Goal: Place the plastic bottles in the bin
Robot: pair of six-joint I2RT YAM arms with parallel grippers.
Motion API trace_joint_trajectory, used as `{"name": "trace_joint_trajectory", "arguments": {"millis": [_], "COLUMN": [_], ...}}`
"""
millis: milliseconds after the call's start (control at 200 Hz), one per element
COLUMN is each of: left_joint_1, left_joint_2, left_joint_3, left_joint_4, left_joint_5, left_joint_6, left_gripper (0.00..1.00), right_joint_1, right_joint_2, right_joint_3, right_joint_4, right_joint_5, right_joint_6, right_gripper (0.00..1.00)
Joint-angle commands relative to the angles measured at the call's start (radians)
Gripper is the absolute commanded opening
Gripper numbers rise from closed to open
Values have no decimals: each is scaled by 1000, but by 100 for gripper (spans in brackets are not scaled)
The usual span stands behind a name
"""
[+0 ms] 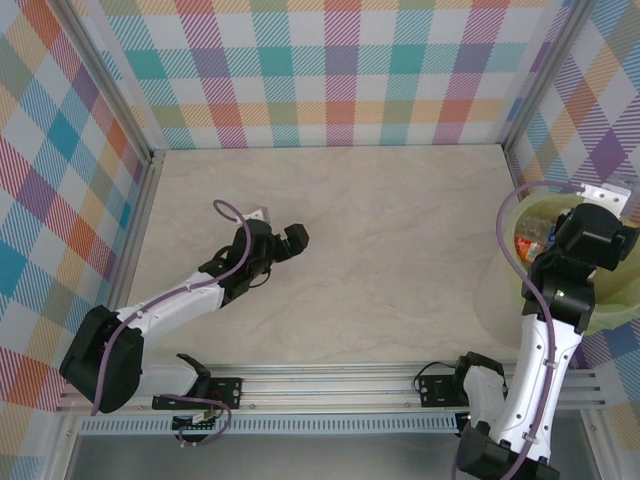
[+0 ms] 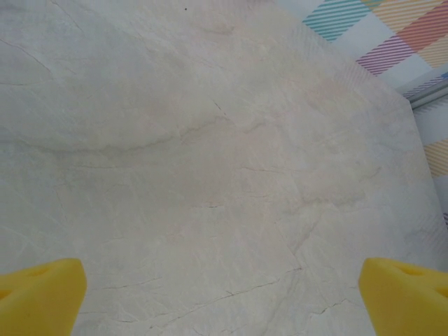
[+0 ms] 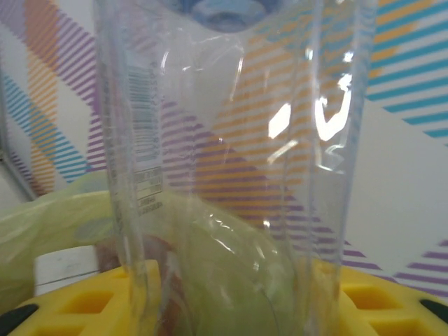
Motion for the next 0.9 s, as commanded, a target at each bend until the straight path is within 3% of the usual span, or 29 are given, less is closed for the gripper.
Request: {"name": "trace_joint_trajectory", "arguments": {"millis": [0, 180, 355, 460, 505, 610, 690, 785, 900], "left_joint_1": [7, 7, 9, 21, 31, 63, 87, 132, 205], "left_joint_2": [-9, 10, -51, -115, -140, -184, -213, -243, -278], "left_joint_3": [24, 67, 70, 59, 64, 88, 115, 132, 120], "left_joint_4": [-32, -75, -150, -187, -210, -268, -321, -372, -427], "left_joint_5": [-8, 8, -51, -102, -123, -158, -220, -334, -477], "left_joint_6": [14, 34, 46, 57, 67, 113, 170, 225, 268], "left_gripper": [100, 100, 100, 100, 100, 100, 100, 100, 100], "right_joint_1": [-35, -65, -59, -18, -7, 0, 31, 135, 360], "right_joint_2": [-10, -5, 42, 7, -8, 5, 28, 46, 107], "right_joint_3": [-39, -82, 75, 142, 153, 172, 140, 75, 48], "right_joint_4": [64, 102, -70, -100, -92, -56, 28, 121, 59], "right_joint_5": [121, 162, 58, -235, -442, -929, -1198, -1259, -1156], "right_joint_6": [43, 56, 146, 193, 207, 334, 398, 395, 250], "right_gripper": [56, 84, 90, 91, 100, 100, 100, 100, 100]}}
